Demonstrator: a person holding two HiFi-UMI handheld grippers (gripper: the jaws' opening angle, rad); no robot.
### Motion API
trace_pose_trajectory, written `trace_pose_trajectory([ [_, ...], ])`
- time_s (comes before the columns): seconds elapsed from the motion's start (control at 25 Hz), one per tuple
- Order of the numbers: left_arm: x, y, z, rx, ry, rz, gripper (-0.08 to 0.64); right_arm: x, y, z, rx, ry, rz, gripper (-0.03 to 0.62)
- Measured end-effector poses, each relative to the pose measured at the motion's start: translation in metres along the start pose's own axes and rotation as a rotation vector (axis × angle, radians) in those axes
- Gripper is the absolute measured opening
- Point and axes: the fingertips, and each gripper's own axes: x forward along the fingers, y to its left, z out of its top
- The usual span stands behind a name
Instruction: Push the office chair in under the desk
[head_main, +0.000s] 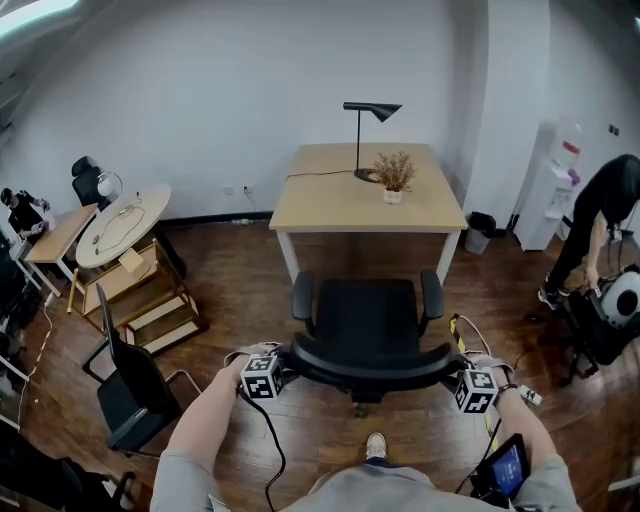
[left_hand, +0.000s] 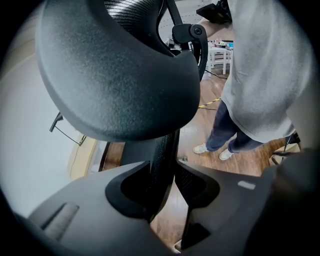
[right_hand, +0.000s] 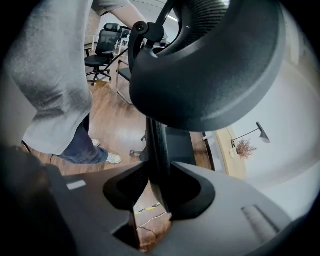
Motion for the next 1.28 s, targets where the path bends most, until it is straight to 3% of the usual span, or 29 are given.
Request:
trace_pose_trajectory([
  [1.28, 0.059, 0.142, 0.003, -0.071, 0.056, -0.022, 0.156, 0.059, -0.149, -0.035, -0.06, -0.064, 0.01, 0.147],
])
